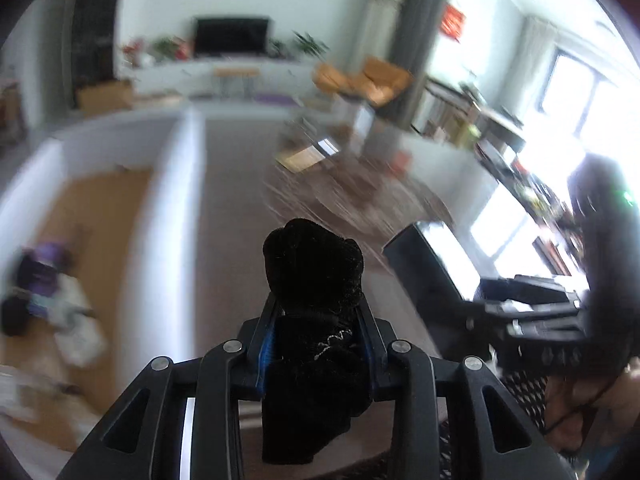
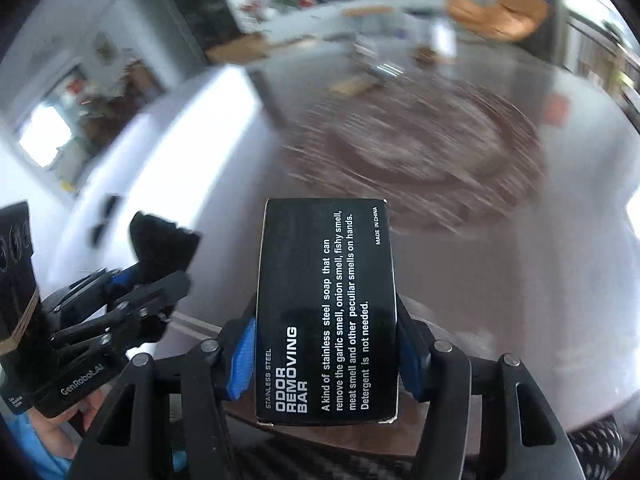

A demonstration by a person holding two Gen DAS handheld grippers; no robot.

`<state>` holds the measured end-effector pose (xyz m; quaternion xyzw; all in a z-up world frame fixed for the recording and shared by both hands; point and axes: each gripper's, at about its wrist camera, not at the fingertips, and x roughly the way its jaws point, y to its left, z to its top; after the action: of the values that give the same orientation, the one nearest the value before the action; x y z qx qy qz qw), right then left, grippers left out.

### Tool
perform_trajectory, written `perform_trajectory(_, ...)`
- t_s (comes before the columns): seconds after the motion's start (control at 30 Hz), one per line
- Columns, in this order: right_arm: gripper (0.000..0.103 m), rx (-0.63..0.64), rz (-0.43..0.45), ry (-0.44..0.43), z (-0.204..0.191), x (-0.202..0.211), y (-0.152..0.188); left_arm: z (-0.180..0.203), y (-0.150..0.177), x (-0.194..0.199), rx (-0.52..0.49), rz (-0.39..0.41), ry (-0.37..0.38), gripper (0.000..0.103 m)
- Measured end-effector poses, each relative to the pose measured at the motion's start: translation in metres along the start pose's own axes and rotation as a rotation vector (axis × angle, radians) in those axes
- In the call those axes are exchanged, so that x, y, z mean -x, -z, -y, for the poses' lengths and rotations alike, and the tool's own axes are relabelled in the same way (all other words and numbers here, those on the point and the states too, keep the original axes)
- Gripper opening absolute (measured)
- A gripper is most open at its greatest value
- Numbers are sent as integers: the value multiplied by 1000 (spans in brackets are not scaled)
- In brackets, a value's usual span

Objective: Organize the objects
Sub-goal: 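Carry the black box and glove into the white tray and release both, then move both tools back toward the items on the table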

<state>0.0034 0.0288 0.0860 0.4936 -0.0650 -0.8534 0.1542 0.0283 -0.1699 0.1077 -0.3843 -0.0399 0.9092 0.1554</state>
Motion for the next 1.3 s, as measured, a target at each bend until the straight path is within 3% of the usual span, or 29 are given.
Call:
perform_trajectory(0.17,59,178,91,-230,-120,13,-45,-100,-11,51,126,49,-249,35)
perform_trajectory(0.23,59,255,89,-325,-170,6,-58,-139,-1,55,169,-7,-373,38)
perform_trajectory(0.3,62,298,77,-411,-208,-10,-63,-175,12,47,224,-89,-476,51)
perform_trajectory(0.33,64,311,62,-424,-221,-19,-63,-190,18,44,258,-121,-495,66)
perform_trajectory(0.37,70,318,43,-428,-230,-28,-63,-202,25,41,298,-141,-499,73)
perform_trajectory(0.47,73,301,13,-437,-236,-45,-61,-212,35,41,382,-125,-454,74)
perform_trajectory(0.53,85,276,38,-425,-220,-40,-58,-201,33,40,390,-89,-409,74)
perform_trajectory(0.63,93,239,116,-357,-182,-22,-50,-161,20,33,311,-49,-327,74)
perform_trajectory(0.73,98,184,206,-213,-124,-22,-41,-104,-1,19,203,-16,-213,75)
perform_trajectory(0.77,98,158,220,-159,-107,-25,-33,-78,-5,16,157,-10,-150,80)
perform_trajectory(0.9,98,-48,179,105,5,-45,9,13,-6,-5,-27,-33,44,99)
perform_trajectory(1.0,98,-194,166,182,64,-40,39,64,9,-38,-115,-125,121,100)
perform_trajectory(1.1,98,-228,182,258,91,-30,59,85,27,-82,-148,-197,120,100)
perform_trajectory(1.27,103,-174,161,381,98,-30,64,70,48,-142,-104,-273,-18,100)
perform_trajectory(1.3,103,-159,151,416,96,-32,63,67,49,-143,-100,-259,-45,100)
